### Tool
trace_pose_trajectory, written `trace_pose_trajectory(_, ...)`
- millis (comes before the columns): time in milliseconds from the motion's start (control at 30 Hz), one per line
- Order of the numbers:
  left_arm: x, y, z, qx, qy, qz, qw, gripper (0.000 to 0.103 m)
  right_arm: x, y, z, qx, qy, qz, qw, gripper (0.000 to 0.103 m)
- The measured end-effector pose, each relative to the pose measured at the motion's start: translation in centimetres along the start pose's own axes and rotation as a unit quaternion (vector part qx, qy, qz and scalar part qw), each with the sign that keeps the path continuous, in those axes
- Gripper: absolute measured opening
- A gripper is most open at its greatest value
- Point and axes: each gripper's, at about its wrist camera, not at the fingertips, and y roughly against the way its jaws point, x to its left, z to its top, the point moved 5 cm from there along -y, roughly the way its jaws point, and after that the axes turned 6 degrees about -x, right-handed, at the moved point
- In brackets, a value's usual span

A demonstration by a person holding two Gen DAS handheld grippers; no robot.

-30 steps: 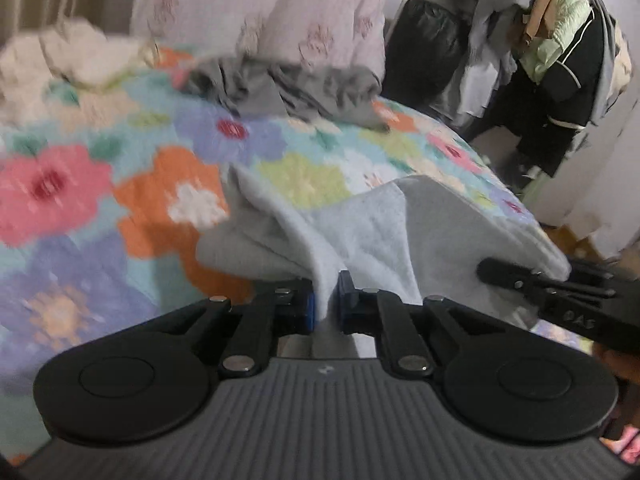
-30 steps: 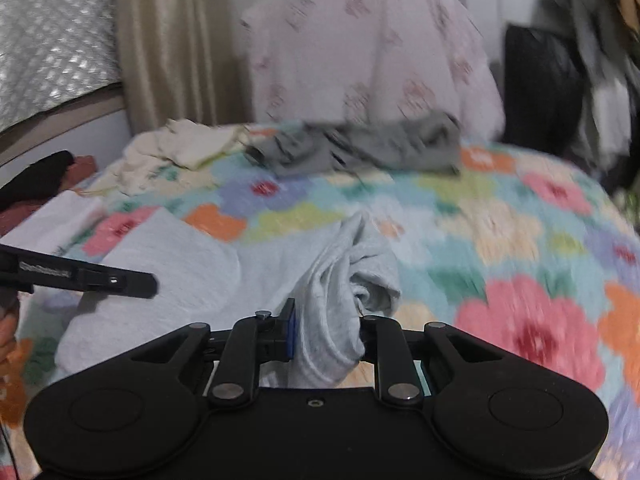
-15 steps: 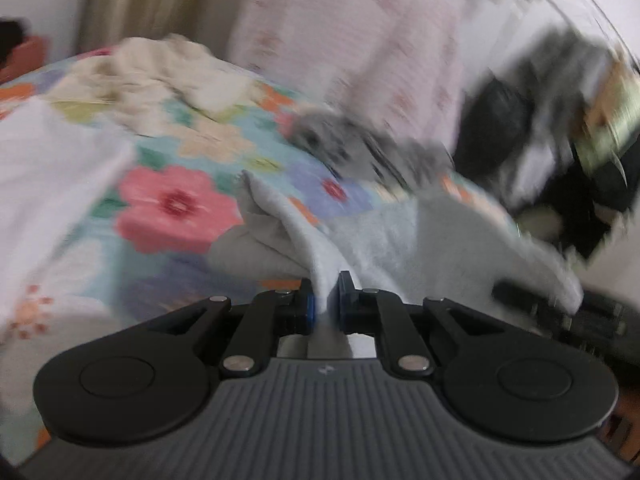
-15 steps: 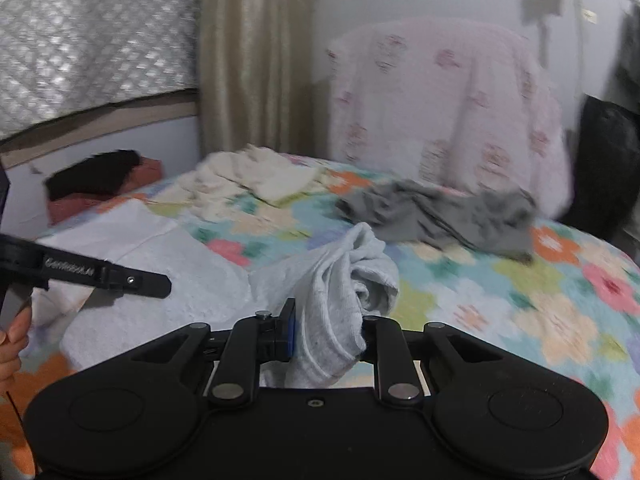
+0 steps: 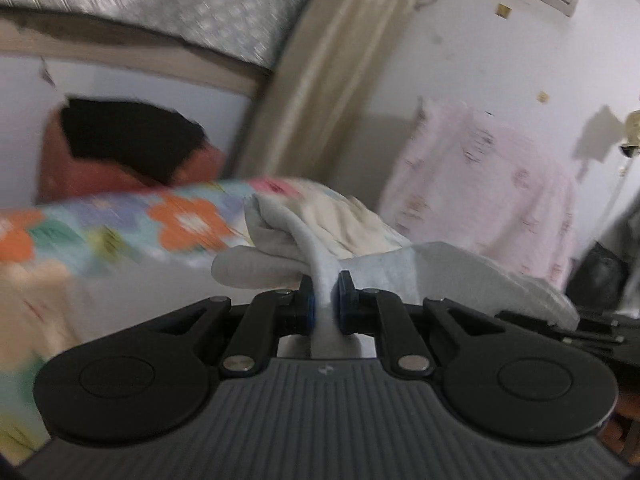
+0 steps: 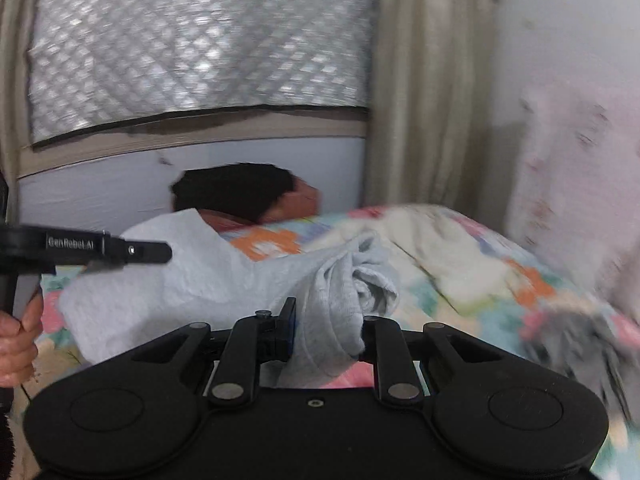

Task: Fold clothes

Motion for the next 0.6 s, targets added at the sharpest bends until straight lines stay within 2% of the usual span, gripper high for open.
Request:
trace_pose_trajectory(100,2.5,-0.3,1.9,-0.029,-0.007,0.042,0.9987,0.01,1.5,-4.2,1.7,-0.019,0.012,0.035,0.999,0.022)
trace_pose_trajectory(200,4.8,-0.6,2.4,-0.075,0.011,0.108,0.9913,0.01,2.8,-8.4,3.3,-0.041,0.022,0.067,0.997,0.022)
trace_pose_trajectory(233,5.5,-1.3,1.9,-0.067,0.022,0.114,0.991,0.01,2.9,-9.8,3.5,-0.05,0.017,0.071,0.996,0.021)
trace_pose_trajectory(333,8.2,-4.6,-1.3,0.007,0.052,0.129,0.9903,0.01,2.2,-14.4,2.5,-0.047,-0.02,0.067,0.996,0.022)
trace_pose_trajectory(400,10.4,-6.9,-4.1,0.062,0.084,0.152,0.9829,0.01,1.3,-17.4,0.3,-0.009,-0.065,0.075,0.995,0.022)
trace_pose_trajectory(467,12.6,-8.6,-6.7,0.107,0.124,0.173,0.9712,0.011,0.5,-20.3,-3.0,0.042,-0.117,0.083,0.989,0.022)
trace_pose_trajectory(533,14.0,-8.9,-7.6,0.112,0.164,0.175,0.9642,0.011,-0.4,-21.1,-5.3,0.053,-0.159,0.071,0.983,0.023)
trace_pose_trajectory(600,14.0,-8.5,-6.8,0.105,0.173,0.167,0.9651,0.011,-1.2,-21.7,-7.4,0.058,-0.198,0.057,0.977,0.023)
